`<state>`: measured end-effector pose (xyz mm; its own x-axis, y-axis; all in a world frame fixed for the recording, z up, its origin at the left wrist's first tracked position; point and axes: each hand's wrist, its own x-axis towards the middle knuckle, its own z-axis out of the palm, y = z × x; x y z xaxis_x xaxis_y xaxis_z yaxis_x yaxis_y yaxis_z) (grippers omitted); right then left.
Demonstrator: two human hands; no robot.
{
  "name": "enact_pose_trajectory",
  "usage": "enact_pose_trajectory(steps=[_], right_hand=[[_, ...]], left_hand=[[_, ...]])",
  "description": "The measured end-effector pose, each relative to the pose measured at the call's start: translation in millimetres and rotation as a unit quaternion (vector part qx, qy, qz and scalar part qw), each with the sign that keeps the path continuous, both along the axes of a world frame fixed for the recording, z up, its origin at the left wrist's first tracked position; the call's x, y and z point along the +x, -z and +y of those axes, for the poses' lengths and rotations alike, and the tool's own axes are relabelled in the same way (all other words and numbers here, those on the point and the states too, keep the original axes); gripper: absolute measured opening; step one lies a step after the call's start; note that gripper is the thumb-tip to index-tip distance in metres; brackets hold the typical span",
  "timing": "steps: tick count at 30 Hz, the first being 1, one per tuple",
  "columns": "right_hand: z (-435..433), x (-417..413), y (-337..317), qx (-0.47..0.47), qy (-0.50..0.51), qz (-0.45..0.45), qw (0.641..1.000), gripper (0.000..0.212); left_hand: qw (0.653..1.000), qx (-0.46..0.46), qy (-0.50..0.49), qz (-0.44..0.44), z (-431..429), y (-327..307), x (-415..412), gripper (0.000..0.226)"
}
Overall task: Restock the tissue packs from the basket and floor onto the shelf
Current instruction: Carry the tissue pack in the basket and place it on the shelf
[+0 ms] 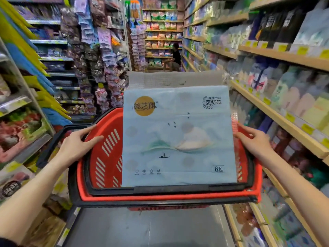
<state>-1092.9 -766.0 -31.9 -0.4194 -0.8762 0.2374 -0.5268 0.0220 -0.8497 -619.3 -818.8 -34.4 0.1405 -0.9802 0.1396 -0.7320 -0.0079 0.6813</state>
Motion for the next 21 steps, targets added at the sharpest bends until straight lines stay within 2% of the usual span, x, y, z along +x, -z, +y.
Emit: enact_pose_trajectory(steps=[11, 21], right_hand=[[-240.4, 38.9, 9.8, -0.02, -0.015, -0.068, 0.997, 0.051], [-460.9, 35.4, 23.8, -0.006, -0.003, -0.038, 0.999, 0.051]], left_hand=[[1.0, -0.01, -0.007, 0.005, -243.0, -24.4, 28.0, 0.056], [1.0, -0.008, -0.012, 0.009, -460.6, -21.0, 19.5, 0.056]])
